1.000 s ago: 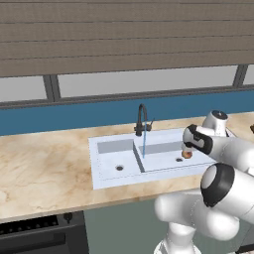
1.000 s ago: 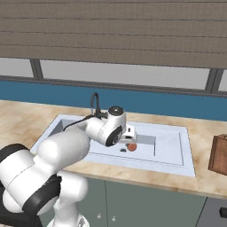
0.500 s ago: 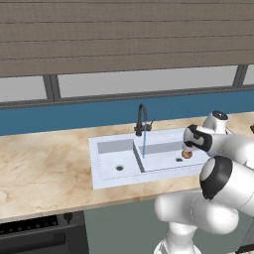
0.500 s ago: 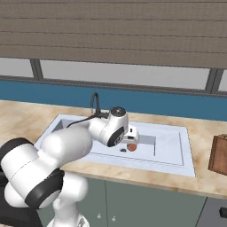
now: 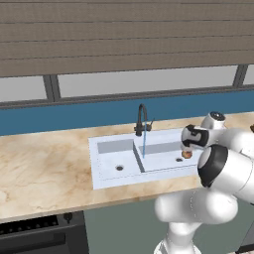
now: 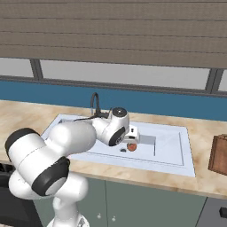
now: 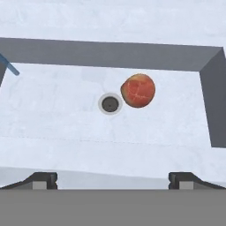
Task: Pick the peach from the sink and place it on the cutting board to airdry. Then turn off the sink faucet.
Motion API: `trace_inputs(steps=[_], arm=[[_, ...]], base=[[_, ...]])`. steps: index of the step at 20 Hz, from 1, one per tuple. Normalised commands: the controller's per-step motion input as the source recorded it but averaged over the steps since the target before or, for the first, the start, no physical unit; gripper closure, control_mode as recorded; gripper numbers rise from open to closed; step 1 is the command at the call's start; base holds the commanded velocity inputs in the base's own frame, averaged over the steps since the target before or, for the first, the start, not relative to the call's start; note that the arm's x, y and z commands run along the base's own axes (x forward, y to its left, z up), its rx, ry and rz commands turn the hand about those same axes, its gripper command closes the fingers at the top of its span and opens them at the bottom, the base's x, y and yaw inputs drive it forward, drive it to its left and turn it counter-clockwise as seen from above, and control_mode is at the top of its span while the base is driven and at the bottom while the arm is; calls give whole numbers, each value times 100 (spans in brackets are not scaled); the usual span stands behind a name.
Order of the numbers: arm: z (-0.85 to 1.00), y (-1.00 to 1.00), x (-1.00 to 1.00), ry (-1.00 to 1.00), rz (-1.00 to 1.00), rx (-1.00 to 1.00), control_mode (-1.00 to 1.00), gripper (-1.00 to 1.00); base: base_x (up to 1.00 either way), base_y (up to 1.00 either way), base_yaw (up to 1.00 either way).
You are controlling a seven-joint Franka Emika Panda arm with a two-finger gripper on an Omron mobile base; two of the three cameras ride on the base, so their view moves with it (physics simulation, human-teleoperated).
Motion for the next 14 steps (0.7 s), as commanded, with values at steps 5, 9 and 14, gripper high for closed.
trace_inputs(steps=[5, 9, 14], arm=[[-17, -2, 21, 0, 0, 0, -100, -100], [-17, -4, 22, 0, 0, 0, -100, -100], [-17, -6, 20, 0, 0, 0, -100, -100]], base=[[0, 0, 0], [0, 0, 0], [0, 0, 0]])
